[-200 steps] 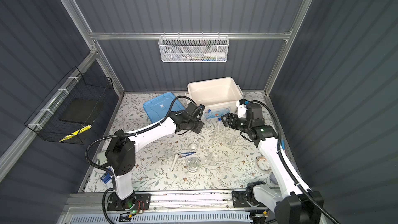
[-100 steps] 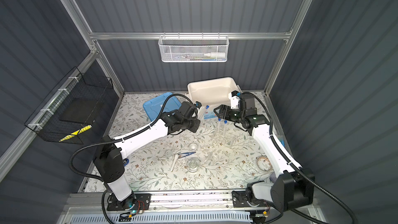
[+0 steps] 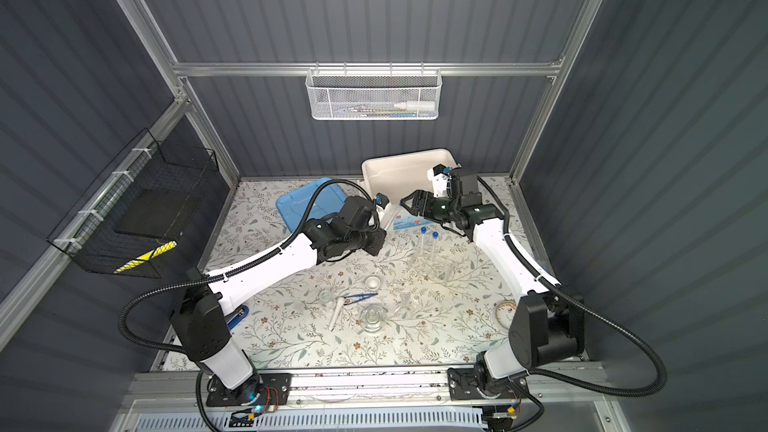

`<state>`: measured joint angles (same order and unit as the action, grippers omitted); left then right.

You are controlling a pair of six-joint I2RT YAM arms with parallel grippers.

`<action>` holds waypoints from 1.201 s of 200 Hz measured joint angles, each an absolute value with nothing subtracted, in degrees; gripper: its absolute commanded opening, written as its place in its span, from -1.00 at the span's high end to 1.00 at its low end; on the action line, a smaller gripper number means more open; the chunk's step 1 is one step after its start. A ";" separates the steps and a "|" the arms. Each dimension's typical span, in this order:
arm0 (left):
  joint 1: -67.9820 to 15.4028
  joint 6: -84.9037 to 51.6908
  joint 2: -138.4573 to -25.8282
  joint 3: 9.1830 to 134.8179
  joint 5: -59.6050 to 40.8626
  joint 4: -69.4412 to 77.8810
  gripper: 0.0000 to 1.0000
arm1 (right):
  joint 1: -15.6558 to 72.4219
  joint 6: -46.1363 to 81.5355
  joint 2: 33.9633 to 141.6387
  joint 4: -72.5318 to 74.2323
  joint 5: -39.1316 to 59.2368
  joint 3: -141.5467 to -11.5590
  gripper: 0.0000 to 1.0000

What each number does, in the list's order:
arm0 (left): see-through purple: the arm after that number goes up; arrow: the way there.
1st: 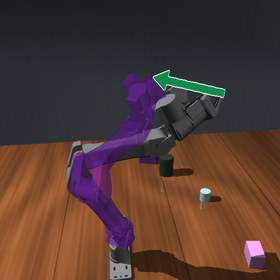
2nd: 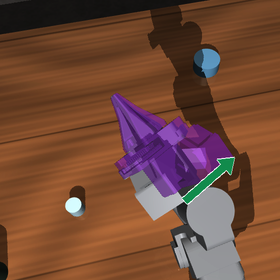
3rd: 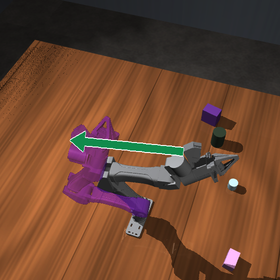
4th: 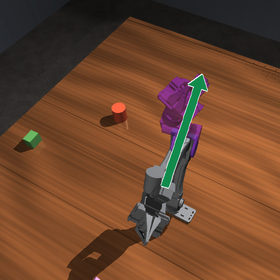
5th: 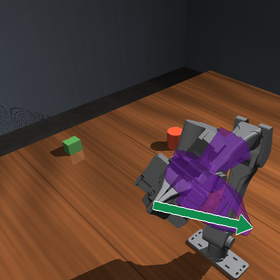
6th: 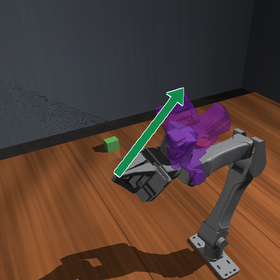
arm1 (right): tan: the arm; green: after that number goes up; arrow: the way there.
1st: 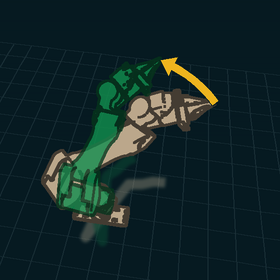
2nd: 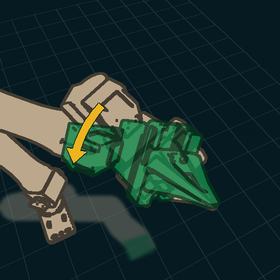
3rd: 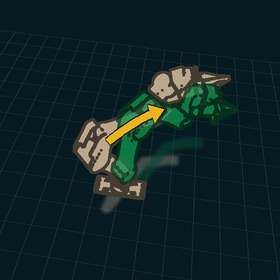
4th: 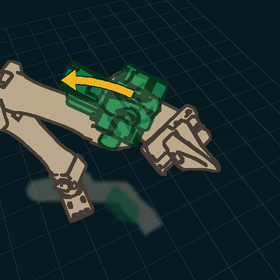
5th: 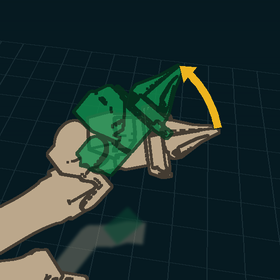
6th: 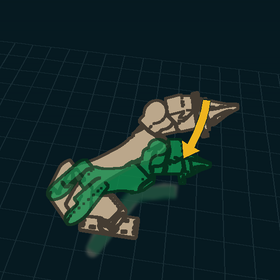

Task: Organize the chemistry lab equipment
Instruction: 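Grasp the tube's blue cap with the right gripper above the left gripper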

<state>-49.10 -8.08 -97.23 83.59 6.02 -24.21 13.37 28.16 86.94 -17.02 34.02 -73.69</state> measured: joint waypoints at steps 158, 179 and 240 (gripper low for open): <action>-49.63 -8.05 -97.21 82.85 5.76 -22.72 0.80 | 14.15 30.00 91.79 -14.55 38.68 -76.64 0.27; -49.65 -8.03 -97.21 82.78 5.76 -22.63 0.80 | 14.15 30.00 91.79 -14.52 38.68 -76.64 0.25; -49.80 -7.86 -97.08 82.50 5.06 -22.15 0.80 | 14.44 29.93 92.51 -14.57 39.46 -76.66 0.24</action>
